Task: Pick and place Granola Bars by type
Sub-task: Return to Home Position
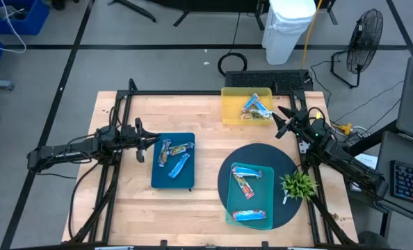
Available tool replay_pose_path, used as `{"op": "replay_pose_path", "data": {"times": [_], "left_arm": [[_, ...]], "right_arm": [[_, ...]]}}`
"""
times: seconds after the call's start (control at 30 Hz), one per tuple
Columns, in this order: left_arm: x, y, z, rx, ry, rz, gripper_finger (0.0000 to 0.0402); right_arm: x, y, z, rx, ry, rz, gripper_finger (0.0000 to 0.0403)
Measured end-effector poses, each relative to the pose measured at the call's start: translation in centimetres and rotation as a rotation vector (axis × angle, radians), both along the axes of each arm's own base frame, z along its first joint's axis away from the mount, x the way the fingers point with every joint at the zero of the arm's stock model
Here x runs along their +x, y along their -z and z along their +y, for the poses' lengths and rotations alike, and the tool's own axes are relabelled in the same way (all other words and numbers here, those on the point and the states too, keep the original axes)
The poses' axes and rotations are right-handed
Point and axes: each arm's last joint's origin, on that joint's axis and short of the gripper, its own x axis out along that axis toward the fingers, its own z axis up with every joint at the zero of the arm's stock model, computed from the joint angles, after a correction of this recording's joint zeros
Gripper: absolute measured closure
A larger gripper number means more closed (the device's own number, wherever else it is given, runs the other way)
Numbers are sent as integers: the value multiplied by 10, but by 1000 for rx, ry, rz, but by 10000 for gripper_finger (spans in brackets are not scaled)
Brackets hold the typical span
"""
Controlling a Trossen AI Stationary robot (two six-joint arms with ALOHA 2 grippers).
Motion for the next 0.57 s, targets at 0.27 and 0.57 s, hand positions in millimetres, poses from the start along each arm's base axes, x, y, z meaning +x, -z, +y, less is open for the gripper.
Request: {"op": "replay_pose_path", "data": {"times": [0.27, 0.57], "left_arm": [[0, 0, 0, 0, 0, -1, 332], [0, 0, 0, 0, 0, 0, 332]], "right_arm": [[0, 0, 0, 0, 0, 0, 184], [0, 0, 0, 0, 0, 0, 181]]}}
